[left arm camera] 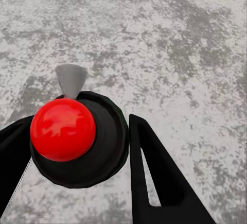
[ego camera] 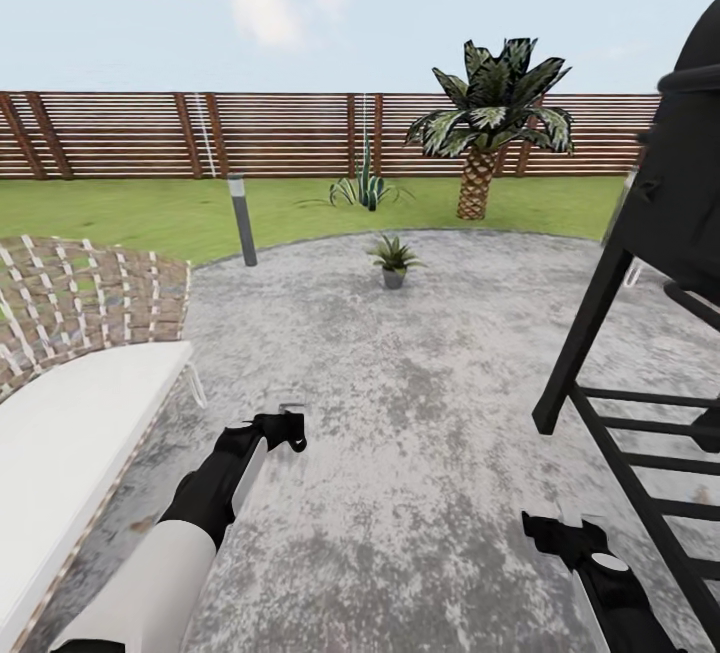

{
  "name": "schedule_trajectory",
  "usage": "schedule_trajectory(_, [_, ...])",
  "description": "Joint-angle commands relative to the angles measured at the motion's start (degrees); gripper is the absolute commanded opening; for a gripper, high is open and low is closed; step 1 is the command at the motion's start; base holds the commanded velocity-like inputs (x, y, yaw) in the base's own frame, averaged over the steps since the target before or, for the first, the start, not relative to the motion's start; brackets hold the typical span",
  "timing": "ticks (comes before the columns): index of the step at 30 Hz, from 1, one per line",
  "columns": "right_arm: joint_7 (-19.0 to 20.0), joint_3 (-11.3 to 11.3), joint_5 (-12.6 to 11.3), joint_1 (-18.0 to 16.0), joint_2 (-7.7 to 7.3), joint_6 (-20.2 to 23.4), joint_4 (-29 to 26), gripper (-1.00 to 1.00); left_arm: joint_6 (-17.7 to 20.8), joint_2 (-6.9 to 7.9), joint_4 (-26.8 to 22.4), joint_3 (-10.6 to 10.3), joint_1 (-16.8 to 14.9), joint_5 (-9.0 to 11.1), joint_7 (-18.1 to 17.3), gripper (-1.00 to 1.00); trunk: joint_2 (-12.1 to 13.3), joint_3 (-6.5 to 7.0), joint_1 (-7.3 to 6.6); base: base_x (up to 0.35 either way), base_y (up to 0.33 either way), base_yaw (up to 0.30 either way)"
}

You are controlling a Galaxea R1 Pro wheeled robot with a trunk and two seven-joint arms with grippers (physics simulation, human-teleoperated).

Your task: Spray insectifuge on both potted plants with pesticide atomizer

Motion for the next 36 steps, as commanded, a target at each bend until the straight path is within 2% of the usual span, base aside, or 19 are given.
schedule_trajectory(1, [0.01,0.02,0.48,-0.02,0.00,0.35,-0.09,1.00,0.32,0.00,-0.08,0.01,-0.02,0.07,-0.08,-1.00,-0.02,-0.06,0.02,0.338,0.000,0.000])
schedule_trajectory(14, [0.03,0.05,0.44,-0.02,0.00,0.35,-0.10,1.00,0.29,-0.02,-0.08,0.01,-0.02,0.07,-0.07,-1.00,-0.02,-0.03,0.02,0.338,0.000,0.000])
schedule_trajectory(25, [-0.01,0.09,0.44,-0.01,0.00,0.35,-0.10,1.00,0.30,0.00,-0.08,0.01,-0.02,0.07,-0.08,-1.00,-0.02,0.69,0.02,0.338,0.000,0.000])
schedule_trajectory(36, [-0.04,0.06,0.44,-0.02,0.00,0.35,-0.10,1.00,0.30,-0.01,-0.08,0.01,-0.02,0.07,-0.10,-1.00,-0.02,0.76,0.02,0.338,0.000,0.000])
